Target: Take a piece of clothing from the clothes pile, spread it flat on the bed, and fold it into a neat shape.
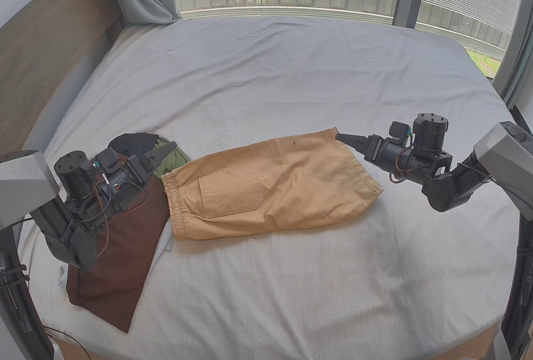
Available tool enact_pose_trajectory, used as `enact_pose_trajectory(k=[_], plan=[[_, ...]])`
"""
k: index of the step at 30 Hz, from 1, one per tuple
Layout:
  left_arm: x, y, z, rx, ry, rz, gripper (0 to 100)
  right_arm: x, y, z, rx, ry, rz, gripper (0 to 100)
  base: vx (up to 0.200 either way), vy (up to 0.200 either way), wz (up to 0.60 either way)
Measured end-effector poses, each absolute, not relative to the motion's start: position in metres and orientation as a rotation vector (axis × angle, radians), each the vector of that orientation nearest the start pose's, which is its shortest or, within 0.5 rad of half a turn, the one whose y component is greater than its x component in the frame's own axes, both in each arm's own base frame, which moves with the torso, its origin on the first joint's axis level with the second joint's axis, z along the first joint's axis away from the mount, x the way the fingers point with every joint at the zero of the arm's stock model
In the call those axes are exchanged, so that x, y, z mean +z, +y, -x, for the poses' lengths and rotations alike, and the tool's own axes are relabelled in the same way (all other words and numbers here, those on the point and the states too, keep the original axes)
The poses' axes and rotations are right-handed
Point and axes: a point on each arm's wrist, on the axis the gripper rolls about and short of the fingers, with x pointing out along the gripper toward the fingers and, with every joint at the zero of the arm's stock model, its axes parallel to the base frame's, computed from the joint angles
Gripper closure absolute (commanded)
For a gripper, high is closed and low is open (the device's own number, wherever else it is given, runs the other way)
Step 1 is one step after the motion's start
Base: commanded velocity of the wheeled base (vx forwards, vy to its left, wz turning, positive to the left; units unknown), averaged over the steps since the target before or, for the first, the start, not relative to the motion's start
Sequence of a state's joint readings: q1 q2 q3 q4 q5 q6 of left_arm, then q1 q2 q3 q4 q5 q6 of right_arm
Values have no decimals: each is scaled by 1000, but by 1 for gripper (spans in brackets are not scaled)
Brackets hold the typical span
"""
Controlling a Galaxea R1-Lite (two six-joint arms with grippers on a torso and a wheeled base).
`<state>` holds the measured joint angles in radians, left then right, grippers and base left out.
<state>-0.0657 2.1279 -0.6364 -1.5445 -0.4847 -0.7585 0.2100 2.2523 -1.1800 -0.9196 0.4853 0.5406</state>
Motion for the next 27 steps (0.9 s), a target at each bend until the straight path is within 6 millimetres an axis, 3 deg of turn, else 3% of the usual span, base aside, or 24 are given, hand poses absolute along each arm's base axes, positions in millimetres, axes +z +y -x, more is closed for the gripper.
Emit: enact_pose_trajectory(k=[4,9,17,27], plan=[[120,-49,-325,-622,110,685,0,93,101,-406,640,314,-546,0,0,0,0],[140,-58,-307,-674,31,541,0,83,101,-382,658,288,-558,0,0,0,0],[144,-53,-289,-710,-68,210,0,75,113,-357,703,294,-562,0,0,0,0],[145,-46,-279,-709,-152,-43,0,63,116,-356,700,323,-577,0,0,0,0]])
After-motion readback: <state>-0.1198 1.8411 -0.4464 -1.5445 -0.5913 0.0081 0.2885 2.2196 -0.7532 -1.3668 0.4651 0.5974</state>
